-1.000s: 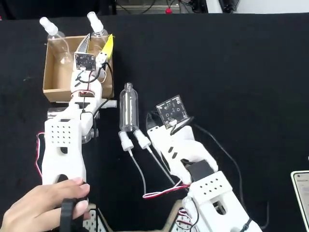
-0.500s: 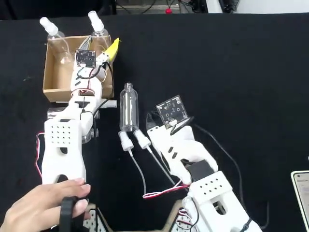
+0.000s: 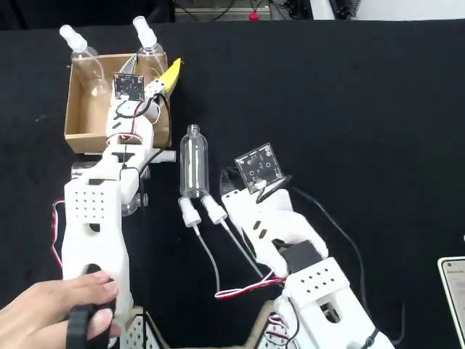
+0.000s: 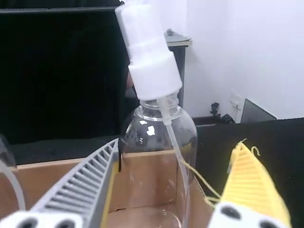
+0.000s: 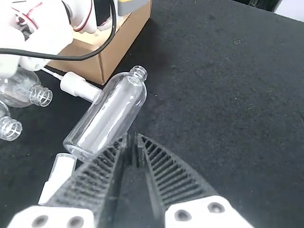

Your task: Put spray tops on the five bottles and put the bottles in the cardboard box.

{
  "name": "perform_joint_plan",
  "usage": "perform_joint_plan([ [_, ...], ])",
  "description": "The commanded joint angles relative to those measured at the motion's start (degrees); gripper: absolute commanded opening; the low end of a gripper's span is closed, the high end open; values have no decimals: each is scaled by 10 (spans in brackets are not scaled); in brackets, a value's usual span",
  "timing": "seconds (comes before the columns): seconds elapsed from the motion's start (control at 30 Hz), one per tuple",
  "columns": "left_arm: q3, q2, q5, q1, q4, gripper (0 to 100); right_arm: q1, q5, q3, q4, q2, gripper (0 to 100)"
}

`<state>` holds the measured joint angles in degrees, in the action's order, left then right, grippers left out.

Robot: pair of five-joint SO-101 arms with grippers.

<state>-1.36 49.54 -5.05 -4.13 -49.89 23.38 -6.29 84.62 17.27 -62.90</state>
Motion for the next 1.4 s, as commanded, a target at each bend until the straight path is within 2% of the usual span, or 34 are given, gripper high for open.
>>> perform_joint_plan([
  [0.0,-36,-83,-3,-8,4,352,6,-5,-9,-14,-16,15],
  [0.6,-91,-136,-3,-29,0,352,6,-5,-9,-14,-16,15],
  [0.93,-244,-293,-3,-34,4,352,5,-5,-9,-14,-16,15],
  [1.17,-416,-440,-3,-28,6,352,3,-5,-5,-33,-13,15],
  [1.27,-471,-517,-4,-43,67,352,3,-5,-5,-32,-13,15],
  [1.37,-502,-615,-3,-75,198,352,3,-5,-5,-32,-13,15],
])
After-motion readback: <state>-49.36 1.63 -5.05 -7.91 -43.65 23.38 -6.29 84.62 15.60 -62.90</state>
